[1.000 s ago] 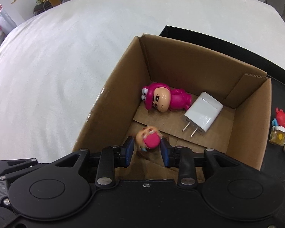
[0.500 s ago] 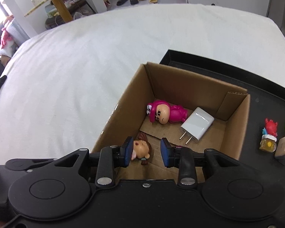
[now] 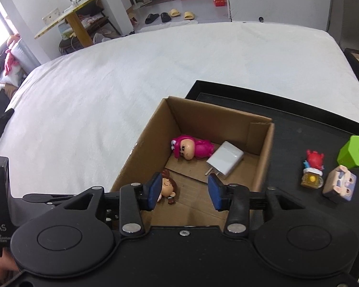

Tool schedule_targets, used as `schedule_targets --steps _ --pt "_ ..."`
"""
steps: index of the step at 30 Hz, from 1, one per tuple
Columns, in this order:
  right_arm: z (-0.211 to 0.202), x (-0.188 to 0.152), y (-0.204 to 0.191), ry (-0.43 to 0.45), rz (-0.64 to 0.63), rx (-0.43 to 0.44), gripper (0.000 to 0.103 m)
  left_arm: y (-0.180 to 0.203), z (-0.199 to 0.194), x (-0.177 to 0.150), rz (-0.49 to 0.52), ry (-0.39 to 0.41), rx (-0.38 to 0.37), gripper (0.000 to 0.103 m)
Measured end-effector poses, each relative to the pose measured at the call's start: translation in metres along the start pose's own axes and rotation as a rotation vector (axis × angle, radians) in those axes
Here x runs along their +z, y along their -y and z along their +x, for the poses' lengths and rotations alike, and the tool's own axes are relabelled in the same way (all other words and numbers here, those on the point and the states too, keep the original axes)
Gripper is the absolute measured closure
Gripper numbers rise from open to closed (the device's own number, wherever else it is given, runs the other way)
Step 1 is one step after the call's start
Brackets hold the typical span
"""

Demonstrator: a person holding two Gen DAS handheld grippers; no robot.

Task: Organize rigid objects
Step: 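Move the open right gripper back over the tray toward the lavender bunny cube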

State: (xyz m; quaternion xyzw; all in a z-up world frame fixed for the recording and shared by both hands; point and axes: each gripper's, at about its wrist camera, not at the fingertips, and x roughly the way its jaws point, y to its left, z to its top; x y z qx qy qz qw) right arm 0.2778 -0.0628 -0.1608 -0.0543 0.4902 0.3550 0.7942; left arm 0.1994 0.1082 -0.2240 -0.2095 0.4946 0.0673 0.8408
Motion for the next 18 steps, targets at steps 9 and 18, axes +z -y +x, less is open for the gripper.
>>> schedule_targets --steps 9,18 --pt "-0.025 -0.004 0.026 0.052 0.042 0.007 0.023 0.005 0.0 0.001 0.005 -0.001 0.029 0.083" --pt "-0.042 -0.007 0.047 0.083 0.107 0.059 0.005 0.014 0.002 0.002 0.021 -0.001 0.056 0.083"
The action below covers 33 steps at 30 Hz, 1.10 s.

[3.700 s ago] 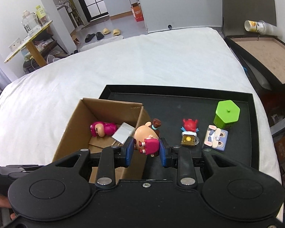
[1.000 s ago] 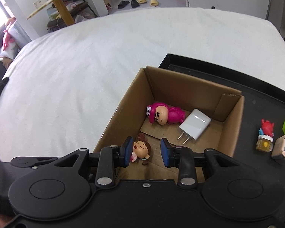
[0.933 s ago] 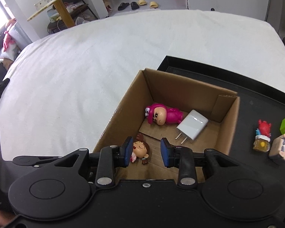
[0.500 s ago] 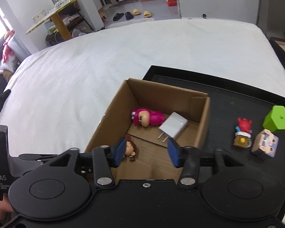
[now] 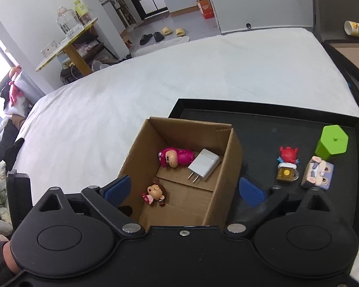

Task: Organize rigid objects
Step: 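Move the open right gripper back over the tray toward the lavender bunny cube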

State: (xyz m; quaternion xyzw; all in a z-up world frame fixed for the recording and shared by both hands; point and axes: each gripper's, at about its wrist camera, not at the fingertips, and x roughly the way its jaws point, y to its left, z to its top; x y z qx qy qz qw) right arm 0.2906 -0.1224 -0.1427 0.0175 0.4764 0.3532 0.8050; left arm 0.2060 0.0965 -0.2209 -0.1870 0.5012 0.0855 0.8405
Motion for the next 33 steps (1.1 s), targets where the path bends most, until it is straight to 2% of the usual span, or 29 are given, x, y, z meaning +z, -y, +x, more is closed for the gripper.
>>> schedule_targets --steps 3,18,33 --pt "-0.007 -0.001 0.008 0.016 0.01 0.008 0.0 0.002 0.001 0.0 0.004 0.0 0.006 0.083" --pt "-0.036 -0.015 0.059 0.072 0.108 -0.009 0.0 0.007 -0.003 0.001 0.008 0.004 0.032 0.086" --pt "-0.044 -0.034 0.122 0.095 0.239 -0.098 0.0 0.009 -0.005 -0.001 0.015 0.011 0.038 0.086"
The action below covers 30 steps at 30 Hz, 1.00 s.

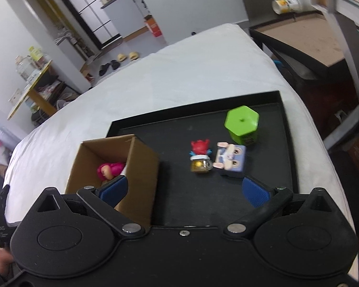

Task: Organize rigid objects
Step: 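Move the open right gripper back over the tray toward the lavender bunny cube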

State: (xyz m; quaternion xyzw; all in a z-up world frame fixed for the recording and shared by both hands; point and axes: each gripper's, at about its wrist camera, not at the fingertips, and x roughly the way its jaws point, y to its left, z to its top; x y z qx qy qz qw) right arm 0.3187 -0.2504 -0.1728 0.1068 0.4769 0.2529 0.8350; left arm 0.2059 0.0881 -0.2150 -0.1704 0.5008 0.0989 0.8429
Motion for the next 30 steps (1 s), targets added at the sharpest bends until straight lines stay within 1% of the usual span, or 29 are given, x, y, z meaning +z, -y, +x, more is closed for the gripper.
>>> schedule_targets --steps 6,9,15,23,27,30 --pt "0.009 -0.007 0.017 0.008 0.043 -0.043 0.0 0.0 0.0 0.0 0.0 0.002 0.0 0.086" --pt "0.015 -0.009 0.017 0.009 0.048 -0.076 0.0 -0.001 0.001 0.0 -0.005 0.001 -0.002 0.086" --pt "0.027 -0.012 0.017 0.01 0.048 -0.105 0.0 -0.003 0.003 0.001 -0.01 0.0 -0.007 0.086" --pt "0.044 -0.01 0.018 0.001 0.022 -0.164 0.0 -0.007 0.004 0.001 -0.022 -0.001 -0.014 0.086" --pt "0.053 -0.009 0.019 0.009 0.01 -0.175 0.001 -0.007 0.006 0.001 -0.023 0.003 -0.014 0.086" --pt "0.063 -0.008 0.018 0.014 -0.028 -0.225 0.002 -0.008 0.006 0.001 -0.029 0.008 -0.017 0.086"
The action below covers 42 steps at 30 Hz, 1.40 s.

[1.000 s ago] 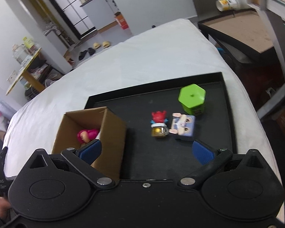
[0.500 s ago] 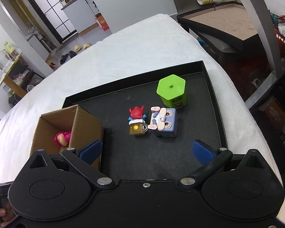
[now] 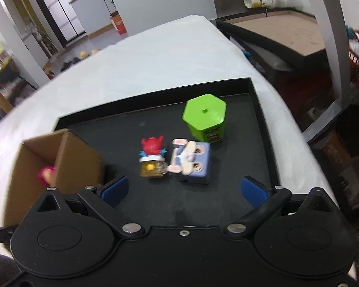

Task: Organize rigid objects
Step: 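Move the open right gripper back over the tray toward the lavender bunny cube, then close the right gripper on the lavender bunny cube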

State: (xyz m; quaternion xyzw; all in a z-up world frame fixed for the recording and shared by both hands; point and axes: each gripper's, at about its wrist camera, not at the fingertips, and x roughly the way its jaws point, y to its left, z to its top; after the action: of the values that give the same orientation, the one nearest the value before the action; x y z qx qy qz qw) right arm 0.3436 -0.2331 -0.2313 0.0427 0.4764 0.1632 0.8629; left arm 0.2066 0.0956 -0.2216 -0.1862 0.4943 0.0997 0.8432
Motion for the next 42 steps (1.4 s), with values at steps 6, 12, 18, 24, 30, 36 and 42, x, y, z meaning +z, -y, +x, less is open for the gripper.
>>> schedule_targets --steps 6,12,18,24,30,36,42 --pt "0.019 0.004 -0.008 0.018 -0.045 -0.041 0.007 -0.003 0.0 -0.001 -0.015 0.008 -0.003 0.086" --pt "0.032 0.006 -0.008 0.009 -0.033 -0.045 0.017 -0.006 0.0 -0.002 -0.023 0.006 -0.003 0.086" --pt "0.044 0.007 0.0 -0.016 0.026 -0.034 0.038 -0.004 0.001 -0.001 -0.022 0.002 0.004 0.086" --pt "0.048 0.004 -0.001 -0.027 0.007 -0.036 0.056 -0.003 0.002 -0.001 -0.021 0.002 0.005 0.086" --pt "0.042 0.0 -0.002 -0.071 0.019 -0.041 0.056 -0.002 0.002 -0.001 -0.01 0.001 0.005 0.086" --pt "0.035 -0.009 -0.003 -0.127 0.007 -0.049 0.056 0.002 0.003 0.0 0.004 -0.004 0.01 0.086" --pt "0.03 -0.016 -0.007 -0.183 -0.016 -0.041 0.056 0.004 0.004 0.001 0.011 -0.006 0.014 0.086"
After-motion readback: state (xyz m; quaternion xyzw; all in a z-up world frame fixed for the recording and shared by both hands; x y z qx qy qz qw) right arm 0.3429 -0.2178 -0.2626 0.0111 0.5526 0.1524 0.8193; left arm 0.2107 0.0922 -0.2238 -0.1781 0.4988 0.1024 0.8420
